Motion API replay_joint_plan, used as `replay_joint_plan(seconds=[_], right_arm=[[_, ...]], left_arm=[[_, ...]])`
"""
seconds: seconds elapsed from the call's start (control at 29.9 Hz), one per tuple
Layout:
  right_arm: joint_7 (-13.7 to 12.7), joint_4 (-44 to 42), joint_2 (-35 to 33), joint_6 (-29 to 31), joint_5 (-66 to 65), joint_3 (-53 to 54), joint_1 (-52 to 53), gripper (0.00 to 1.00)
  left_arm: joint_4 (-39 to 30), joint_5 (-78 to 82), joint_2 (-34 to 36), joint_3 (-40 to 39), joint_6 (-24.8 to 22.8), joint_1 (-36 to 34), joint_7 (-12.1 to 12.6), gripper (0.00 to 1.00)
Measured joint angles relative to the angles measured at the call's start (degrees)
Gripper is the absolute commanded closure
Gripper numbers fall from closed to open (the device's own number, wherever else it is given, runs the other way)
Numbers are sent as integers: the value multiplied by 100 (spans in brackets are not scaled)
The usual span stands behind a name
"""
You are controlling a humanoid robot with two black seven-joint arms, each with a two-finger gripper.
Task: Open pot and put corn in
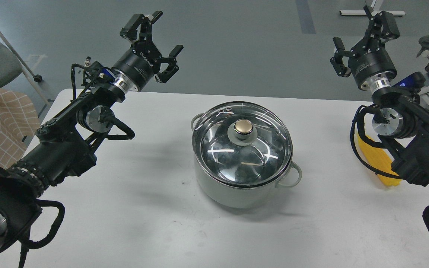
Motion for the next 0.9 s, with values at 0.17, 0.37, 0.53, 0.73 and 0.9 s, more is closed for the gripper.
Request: replay_joint_plan(seconds=[0.17,0.37,0.53,0.73,0.9], right_arm=[[0,-3,-26,18,0,0,-18,0],[0,-28,-27,-17,-54,-15,-10,0],[0,-290,-35,-23,-88,-42,72,0],[0,-480,-18,-228,-111,-43,143,0],[0,-542,10,-336,-109,-16,156,0]], left_arm=[[-4,2,-1,11,0,21,-11,2],[108,-42,29,-55,8,22,-6,2],[433,-100,17,-84,248,-60,-84,2],[470,-104,-62,-53,423,-62,-556,2],[470,-111,-103,-69,430,-62,-579,2]])
